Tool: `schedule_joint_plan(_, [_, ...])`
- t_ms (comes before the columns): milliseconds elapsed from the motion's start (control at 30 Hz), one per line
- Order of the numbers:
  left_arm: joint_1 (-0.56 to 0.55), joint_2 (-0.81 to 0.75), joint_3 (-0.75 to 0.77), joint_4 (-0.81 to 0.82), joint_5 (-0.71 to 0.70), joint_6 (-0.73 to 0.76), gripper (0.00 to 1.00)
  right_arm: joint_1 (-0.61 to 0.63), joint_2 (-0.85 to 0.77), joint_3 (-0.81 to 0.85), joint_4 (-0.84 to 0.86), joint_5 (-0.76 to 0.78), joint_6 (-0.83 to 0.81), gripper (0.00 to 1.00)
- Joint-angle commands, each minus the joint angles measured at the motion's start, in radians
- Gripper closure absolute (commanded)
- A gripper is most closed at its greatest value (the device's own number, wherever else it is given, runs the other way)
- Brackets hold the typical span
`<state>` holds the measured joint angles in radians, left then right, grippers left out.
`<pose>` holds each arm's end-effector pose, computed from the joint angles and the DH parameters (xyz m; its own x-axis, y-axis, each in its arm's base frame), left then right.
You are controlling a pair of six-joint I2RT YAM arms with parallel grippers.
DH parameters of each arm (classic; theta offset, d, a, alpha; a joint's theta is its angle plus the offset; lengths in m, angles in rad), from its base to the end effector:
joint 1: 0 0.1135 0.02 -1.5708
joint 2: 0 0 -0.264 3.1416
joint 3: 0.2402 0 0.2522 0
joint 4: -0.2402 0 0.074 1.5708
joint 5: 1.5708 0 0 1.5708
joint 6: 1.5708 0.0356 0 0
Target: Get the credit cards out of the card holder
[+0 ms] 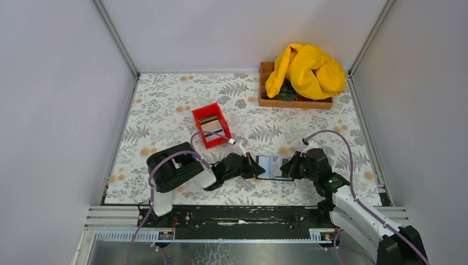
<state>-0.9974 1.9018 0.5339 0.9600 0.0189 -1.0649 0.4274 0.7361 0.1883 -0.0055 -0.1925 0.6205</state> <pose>0.1701 -0.2646 0.0919 -0.8472 -0.3002 -0.4383 0.2233 0.5473 -0.8066 0.1404 0.0714 0.1571 -0.7118 0.3029 -0.6337 -0.1735 0.7985 0.5765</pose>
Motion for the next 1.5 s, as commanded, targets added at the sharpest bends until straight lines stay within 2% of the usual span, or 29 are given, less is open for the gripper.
schedule_joint_plan(0, [0.009,0.007,-0.042,-0.068,0.0,0.026,1.0,0.006,-0.04,0.079,-0.083,0.087,-0.055,1.0])
schedule_joint_plan(233, [0.012,-0.08,-0.037,-0.119,0.004,0.069,1.0,0.005,-0.122,0.146,-0.198,0.152,-0.088,1.0])
schedule_joint_plan(267, [0.012,-0.102,-0.028,-0.141,0.003,0.081,0.96,0.005,-0.134,0.148,-0.198,0.151,-0.087,1.0])
schedule_joint_plan(400, [0.012,-0.221,0.008,-0.25,-0.019,0.138,0.81,0.005,-0.16,0.166,-0.213,0.15,-0.084,1.0])
schedule_joint_plan(467, [0.013,-0.277,0.035,-0.314,-0.034,0.178,0.67,0.004,-0.169,0.173,-0.22,0.151,-0.086,1.0])
schedule_joint_plan(500, [0.012,-0.304,0.047,-0.343,-0.036,0.193,0.65,0.004,-0.174,0.175,-0.223,0.151,-0.088,1.0])
schedule_joint_plan(600, [0.013,-0.371,0.09,-0.428,-0.056,0.238,0.5,0.004,-0.183,0.191,-0.229,0.144,-0.093,1.0])
schedule_joint_plan(700, [0.017,-0.414,0.139,-0.504,-0.064,0.285,0.3,0.005,-0.195,0.209,-0.221,0.107,-0.091,1.0])
schedule_joint_plan(800, [0.038,-0.444,0.158,-0.514,-0.011,0.309,0.16,0.005,-0.208,0.23,-0.202,0.041,-0.085,1.0])
schedule_joint_plan(933, [0.117,-0.5,0.188,-0.559,0.159,0.385,0.12,0.005,-0.215,0.255,-0.192,-0.121,-0.111,1.0])
schedule_joint_plan(1067, [0.168,-0.618,0.203,-0.681,0.192,0.51,0.11,0.004,-0.229,0.259,-0.202,-0.262,-0.126,1.0])
schedule_joint_plan(1200, [0.21,-0.697,0.201,-0.727,0.256,0.616,0.09,0.004,-0.246,0.249,-0.179,-0.358,-0.125,1.0])
schedule_joint_plan(1367, [0.237,-0.709,0.208,-0.749,0.469,0.699,0.11,0.005,-0.227,0.257,-0.122,-0.514,-0.104,1.0])
schedule_joint_plan(1467, [0.24,-0.73,0.186,-0.705,0.554,0.703,0.13,0.004,-0.228,0.262,-0.085,-0.579,-0.085,1.0])
